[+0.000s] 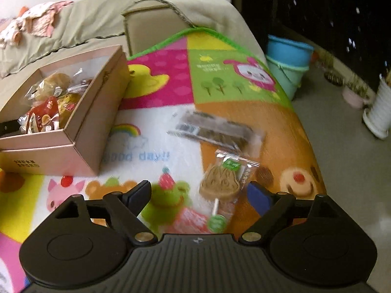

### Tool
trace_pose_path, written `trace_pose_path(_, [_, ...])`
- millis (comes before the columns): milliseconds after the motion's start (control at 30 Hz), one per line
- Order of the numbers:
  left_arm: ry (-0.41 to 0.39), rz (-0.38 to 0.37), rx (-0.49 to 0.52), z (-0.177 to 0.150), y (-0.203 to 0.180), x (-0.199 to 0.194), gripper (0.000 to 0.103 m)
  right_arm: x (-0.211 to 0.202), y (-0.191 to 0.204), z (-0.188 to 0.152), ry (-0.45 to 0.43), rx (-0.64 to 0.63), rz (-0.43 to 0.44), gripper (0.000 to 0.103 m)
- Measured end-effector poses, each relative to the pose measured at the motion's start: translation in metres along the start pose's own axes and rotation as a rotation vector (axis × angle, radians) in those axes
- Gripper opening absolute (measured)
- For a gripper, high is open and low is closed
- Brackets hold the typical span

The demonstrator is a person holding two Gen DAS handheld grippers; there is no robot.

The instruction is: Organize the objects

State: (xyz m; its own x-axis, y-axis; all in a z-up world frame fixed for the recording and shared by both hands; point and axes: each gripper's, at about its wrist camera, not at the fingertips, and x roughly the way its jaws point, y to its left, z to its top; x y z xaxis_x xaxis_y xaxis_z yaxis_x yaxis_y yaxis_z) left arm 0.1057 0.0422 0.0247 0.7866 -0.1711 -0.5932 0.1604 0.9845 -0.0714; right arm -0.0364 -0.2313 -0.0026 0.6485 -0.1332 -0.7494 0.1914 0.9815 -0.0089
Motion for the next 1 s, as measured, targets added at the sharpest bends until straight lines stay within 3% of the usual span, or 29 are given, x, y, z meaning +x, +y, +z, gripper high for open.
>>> trace_pose_path(67, [0.000, 0.001, 0.000, 0.000, -0.001, 0.000, 0.013, 0.000, 0.006, 0.001, -0.013, -0.039, 0.015, 0.076])
trace_pose_path(133, [0.000, 0.000, 0.000, 0.000, 0.000, 0.000, 0.013, -0.004, 0.011, 0.002, -0.017, -0.074, 0.047, 0.053])
trace_pose_path(233, [-0.001, 0.000, 0.001, 0.000, 0.000, 0.000, 0.013, -0.010, 0.016, 0.000, -0.009, -0.097, 0.067, 0.037])
trace_pose_path(500, [-0.001, 0.000, 0.001, 0.000, 0.000, 0.000, 0.013, -0.035, 0.019, -0.014, 0.055, -0.128, 0.106, 0.032])
trace_pose_path(667, [-0.001, 0.000, 0.001, 0.000, 0.000, 0.000, 0.013, -0.071, 0.021, -0.017, 0.060, -0.139, 0.134, 0.032])
trace_pose_path(800, [-0.001, 0.000, 0.001, 0.000, 0.000, 0.000, 0.013, -0.107, 0.023, -0.002, 0.007, -0.152, 0.147, 0.032])
trace_pose_path(1000, [-0.001, 0.000, 0.001, 0.000, 0.000, 0.000, 0.013, -0.160, 0.042, 0.050, -0.151, -0.178, 0.203, 0.032])
